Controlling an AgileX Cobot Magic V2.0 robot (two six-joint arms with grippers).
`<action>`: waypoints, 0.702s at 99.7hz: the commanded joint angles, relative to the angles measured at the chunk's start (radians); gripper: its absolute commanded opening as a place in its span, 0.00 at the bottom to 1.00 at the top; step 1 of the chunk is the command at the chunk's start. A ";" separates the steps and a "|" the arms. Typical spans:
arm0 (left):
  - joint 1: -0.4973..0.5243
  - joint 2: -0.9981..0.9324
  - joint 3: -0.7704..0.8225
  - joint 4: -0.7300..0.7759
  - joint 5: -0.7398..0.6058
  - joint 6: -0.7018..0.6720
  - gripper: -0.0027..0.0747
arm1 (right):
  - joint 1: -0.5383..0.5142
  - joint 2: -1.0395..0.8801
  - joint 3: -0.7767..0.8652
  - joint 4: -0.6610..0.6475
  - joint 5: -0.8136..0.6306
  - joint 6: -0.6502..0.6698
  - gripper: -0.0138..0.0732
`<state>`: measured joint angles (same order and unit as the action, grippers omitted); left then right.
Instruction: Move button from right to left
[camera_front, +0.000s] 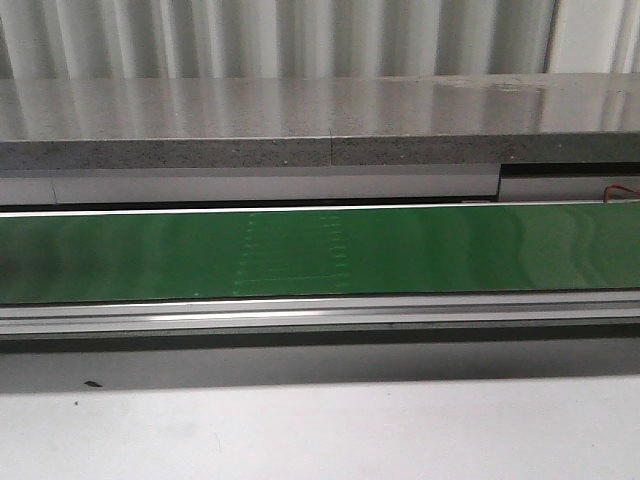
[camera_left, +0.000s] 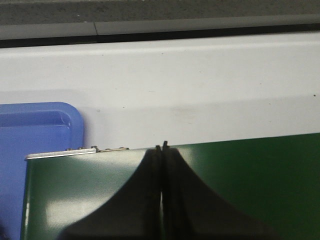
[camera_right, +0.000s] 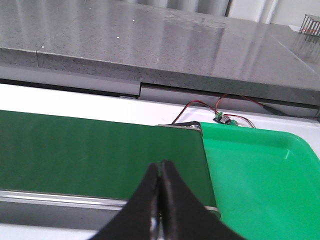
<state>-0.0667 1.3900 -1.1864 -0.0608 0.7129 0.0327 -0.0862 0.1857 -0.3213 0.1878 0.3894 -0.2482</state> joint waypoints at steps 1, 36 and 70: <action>-0.029 -0.096 0.027 -0.014 -0.097 -0.010 0.01 | 0.003 0.009 -0.028 0.006 -0.084 -0.007 0.08; -0.039 -0.398 0.290 -0.017 -0.242 -0.002 0.01 | 0.003 0.009 -0.028 0.006 -0.084 -0.007 0.08; -0.039 -0.724 0.537 -0.002 -0.361 -0.002 0.01 | 0.003 0.009 -0.028 0.006 -0.084 -0.007 0.08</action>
<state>-0.0974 0.7410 -0.6660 -0.0627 0.4506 0.0327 -0.0862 0.1857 -0.3213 0.1878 0.3894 -0.2482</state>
